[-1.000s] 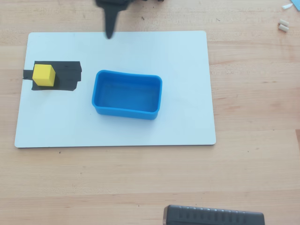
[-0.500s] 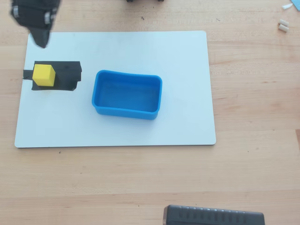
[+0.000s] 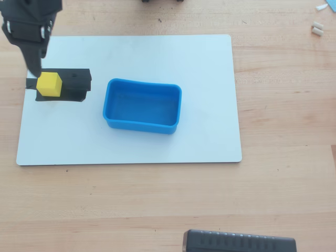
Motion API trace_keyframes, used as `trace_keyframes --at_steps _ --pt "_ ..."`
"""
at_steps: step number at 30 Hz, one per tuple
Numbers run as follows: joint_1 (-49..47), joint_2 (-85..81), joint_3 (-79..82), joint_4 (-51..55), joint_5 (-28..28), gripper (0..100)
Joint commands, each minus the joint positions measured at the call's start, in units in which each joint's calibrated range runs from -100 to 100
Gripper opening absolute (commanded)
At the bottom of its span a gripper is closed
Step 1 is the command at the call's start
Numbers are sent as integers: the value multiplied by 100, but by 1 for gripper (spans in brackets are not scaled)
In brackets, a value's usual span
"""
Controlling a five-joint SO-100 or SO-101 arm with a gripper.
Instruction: Pick up yellow cube and drop it in the blue rectangular bin
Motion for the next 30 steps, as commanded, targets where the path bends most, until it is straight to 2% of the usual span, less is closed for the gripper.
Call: trace_keyframes --at_steps 1,6,23,27,30 --pt "61 29 -447 -57 0 33" --pt "19 410 -466 -8 5 36" --pt "53 1301 -520 -561 5 35" --pt "27 1366 -511 -594 -5 30" --pt "1 1357 -529 -561 -29 18"
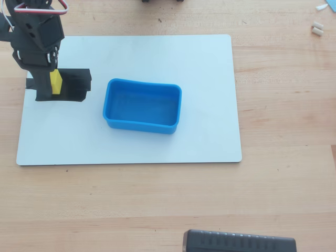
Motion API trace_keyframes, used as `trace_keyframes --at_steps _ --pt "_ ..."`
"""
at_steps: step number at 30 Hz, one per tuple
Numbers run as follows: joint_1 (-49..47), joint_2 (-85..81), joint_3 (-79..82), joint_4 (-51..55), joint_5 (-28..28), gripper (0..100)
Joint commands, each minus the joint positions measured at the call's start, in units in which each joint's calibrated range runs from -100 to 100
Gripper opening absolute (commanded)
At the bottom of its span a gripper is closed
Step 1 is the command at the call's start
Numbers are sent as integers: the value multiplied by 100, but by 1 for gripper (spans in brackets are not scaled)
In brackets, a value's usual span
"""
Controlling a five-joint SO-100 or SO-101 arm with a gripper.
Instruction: Pick up yellow cube and drop it in the blue rectangular bin
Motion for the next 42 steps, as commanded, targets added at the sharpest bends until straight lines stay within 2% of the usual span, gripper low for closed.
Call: trace_keyframes --at_steps 1,3,5,9,19,24,32,37,42 --pt "-30 -64 -489 -14 -34 13" --pt "-30 -73 -489 3 -73 7" --pt "-30 -73 -489 36 -151 6" --pt "-99 -101 -744 432 -435 6" --pt "-433 -194 -2407 2282 -1172 6" --pt "-819 -751 -2344 2554 -1524 6" --pt "-1891 -1383 -1989 2472 -1856 6" --pt "-2552 -2386 -344 1679 -1944 6" --pt "-2766 -2814 774 993 -1968 5"
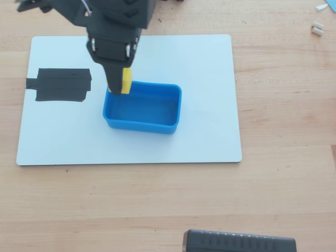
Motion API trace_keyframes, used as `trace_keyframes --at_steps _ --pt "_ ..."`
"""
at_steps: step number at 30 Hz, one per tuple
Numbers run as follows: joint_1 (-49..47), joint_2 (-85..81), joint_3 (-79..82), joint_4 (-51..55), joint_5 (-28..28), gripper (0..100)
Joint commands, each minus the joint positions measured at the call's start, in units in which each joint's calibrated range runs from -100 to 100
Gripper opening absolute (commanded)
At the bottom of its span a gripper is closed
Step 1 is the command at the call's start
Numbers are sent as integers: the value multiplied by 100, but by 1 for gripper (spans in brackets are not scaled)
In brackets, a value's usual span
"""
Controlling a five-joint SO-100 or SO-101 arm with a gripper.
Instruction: Pick up yellow cube and drop it in the blue rectangular bin
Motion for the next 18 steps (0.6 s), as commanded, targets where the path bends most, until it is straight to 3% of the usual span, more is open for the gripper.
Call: trace_keyframes --at_steps 1,10,16,18 --pt "-146 -805 888 -689 -5 5" --pt "-438 -1306 2415 -1878 49 6" --pt "-438 -1306 2551 -2027 49 26" --pt "-429 -1306 2561 -2027 63 28"
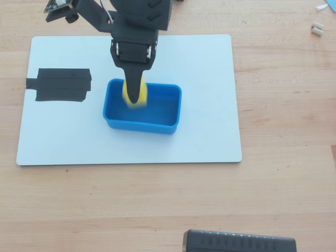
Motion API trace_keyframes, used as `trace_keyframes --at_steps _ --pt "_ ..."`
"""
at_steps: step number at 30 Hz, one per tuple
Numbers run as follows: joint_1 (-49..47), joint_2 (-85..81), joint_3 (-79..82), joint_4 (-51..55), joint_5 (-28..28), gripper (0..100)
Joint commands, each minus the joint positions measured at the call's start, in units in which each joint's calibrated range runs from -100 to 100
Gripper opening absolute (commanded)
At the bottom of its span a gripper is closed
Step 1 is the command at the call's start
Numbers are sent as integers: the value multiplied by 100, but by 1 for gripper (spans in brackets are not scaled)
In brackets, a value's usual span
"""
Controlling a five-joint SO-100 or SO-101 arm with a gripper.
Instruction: Pick up yellow cube and drop it in the blue rectangular bin
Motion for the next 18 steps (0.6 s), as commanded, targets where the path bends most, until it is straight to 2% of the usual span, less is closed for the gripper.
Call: trace_keyframes --at_steps 1,5,10,15,18 --pt "-32 -294 14 -92 49 29" --pt "2 -629 169 -92 49 29" --pt "-67 -2078 996 -26 44 26" --pt "-212 -3239 1896 -35 15 7" --pt "-418 -3713 2360 -68 49 4"
